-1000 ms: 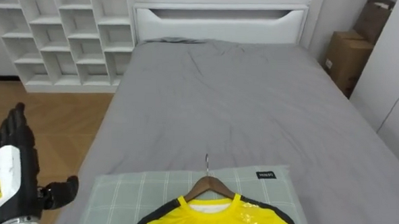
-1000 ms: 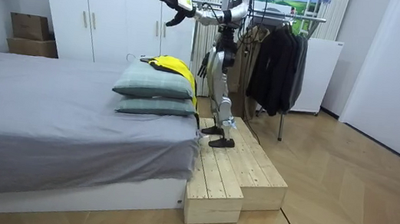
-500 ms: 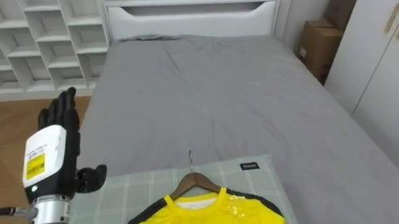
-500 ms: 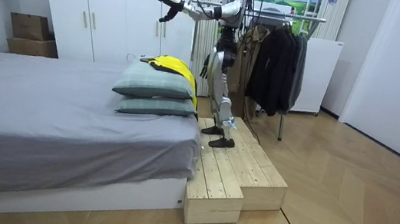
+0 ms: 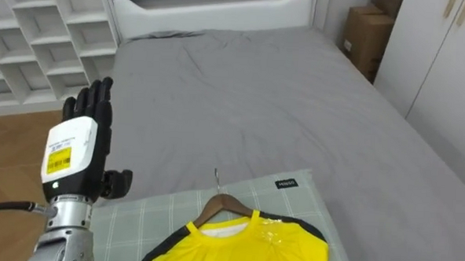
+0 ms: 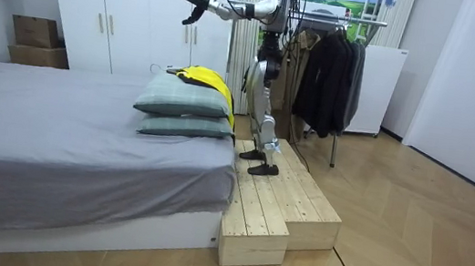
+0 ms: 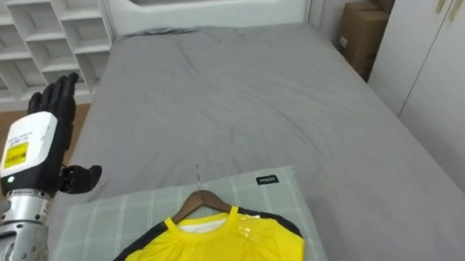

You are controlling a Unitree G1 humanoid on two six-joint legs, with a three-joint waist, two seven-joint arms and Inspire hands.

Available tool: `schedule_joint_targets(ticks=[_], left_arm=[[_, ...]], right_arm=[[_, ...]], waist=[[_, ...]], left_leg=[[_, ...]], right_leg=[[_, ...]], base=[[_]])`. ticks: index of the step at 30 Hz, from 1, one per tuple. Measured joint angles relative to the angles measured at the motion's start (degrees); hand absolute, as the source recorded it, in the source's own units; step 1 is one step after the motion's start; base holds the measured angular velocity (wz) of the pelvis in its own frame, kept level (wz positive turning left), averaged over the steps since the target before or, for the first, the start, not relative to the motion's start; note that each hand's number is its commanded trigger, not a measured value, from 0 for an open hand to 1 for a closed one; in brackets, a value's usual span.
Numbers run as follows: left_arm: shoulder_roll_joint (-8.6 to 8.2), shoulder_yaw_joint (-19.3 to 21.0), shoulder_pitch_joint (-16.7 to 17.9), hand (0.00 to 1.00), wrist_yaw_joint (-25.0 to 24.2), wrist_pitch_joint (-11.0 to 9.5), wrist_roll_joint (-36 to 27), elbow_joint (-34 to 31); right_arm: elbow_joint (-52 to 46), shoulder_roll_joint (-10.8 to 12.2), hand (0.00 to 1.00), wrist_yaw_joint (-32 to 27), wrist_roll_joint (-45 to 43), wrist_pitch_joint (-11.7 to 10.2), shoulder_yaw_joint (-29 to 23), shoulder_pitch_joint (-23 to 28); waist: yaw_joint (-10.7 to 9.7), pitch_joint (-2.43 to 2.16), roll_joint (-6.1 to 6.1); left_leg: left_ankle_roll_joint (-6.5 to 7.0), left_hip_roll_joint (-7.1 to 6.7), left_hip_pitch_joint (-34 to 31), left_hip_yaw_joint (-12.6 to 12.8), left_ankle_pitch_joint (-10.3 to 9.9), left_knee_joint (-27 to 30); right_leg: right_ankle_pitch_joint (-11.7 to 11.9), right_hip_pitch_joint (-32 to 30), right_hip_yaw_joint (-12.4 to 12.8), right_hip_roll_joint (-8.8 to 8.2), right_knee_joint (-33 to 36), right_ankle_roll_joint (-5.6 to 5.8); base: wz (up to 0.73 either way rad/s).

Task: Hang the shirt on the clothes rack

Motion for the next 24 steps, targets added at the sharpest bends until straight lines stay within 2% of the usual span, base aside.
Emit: schedule_joint_targets(ticks=[2, 8, 14, 18, 21, 24], left_arm=[[0.68, 0.0, -0.4, 0.0, -0.37, 0.4, -0.14, 1.2], [0.7, -0.99, -2.48, 0.0, -2.66, 1.15, -0.14, 8.82], [0.7, -2.16, -7.04, 0.0, -3.41, 0.96, -0.49, 15.27], [0.7, -2.15, -12.22, 0.0, -2.98, -0.47, -1.97, 23.27], [0.71, -2.16, -13.98, 0.0, -2.15, -1.54, -3.34, 26.69], [0.71, -2.41, -14.16, 0.0, -1.99, -2.84, -5.07, 28.53]], right_arm=[[-0.02, -0.21, 0.0, -0.27, 0.05, 0.18, 0.07, 0.05], [0.04, -0.25, 0.0, -0.24, 1.1, 0.49, 0.92, -0.51], [-0.07, -0.29, 0.0, -0.39, 1.04, -0.2, 3.95, -1.43], [0.84, -0.29, 0.0, -0.6, 1.07, -0.28, 5.47, -3.32], [1.11, -0.29, 0.0, -0.97, 1.12, -0.4, 7.5, -4.57], [1.14, -0.23, 0.0, -0.99, 1.05, -0.81, 8.92, -5.84]], waist=[[-0.05, 0.03, -0.12], [-0.27, -0.04, -0.44], [-0.04, -0.14, -1.32], [-0.08, 0.03, -1.65], [-0.03, 0.17, -2.02], [-0.17, 0.36, -2.52]], left_leg=[[0.08, -0.02, -0.84, 0.4, 0.2, 0.0], [0.28, -0.03, -2.87, 0.96, 0.5, 0.08], [0.35, 0.03, -3.69, 1.21, 0.6, 0.2], [0.35, 0.03, -4.92, 1.44, 0.6, 0.95], [0.35, 0.08, -6.11, 2.07, 0.6, 1.23], [0.36, 0.13, -7.6, 2.54, 0.6, 1.79]], right_leg=[[0.2, -0.89, 0.26, 0.0, 0.02, 0.1], [0.84, -2.93, 0.42, -0.09, 0.24, 0.17], [1.04, -4.23, 0.75, -0.12, 1.0, 0.21], [1.46, -5.23, 0.93, -0.12, 1.0, 0.29], [1.62, -6.45, 1.02, -0.16, 1.07, 0.31], [1.66, -8.34, 1.39, -0.14, 2.03, 0.29]], base=[[-0.06], [-0.04], [-0.02], [-0.01], [-0.1], [-0.1]])
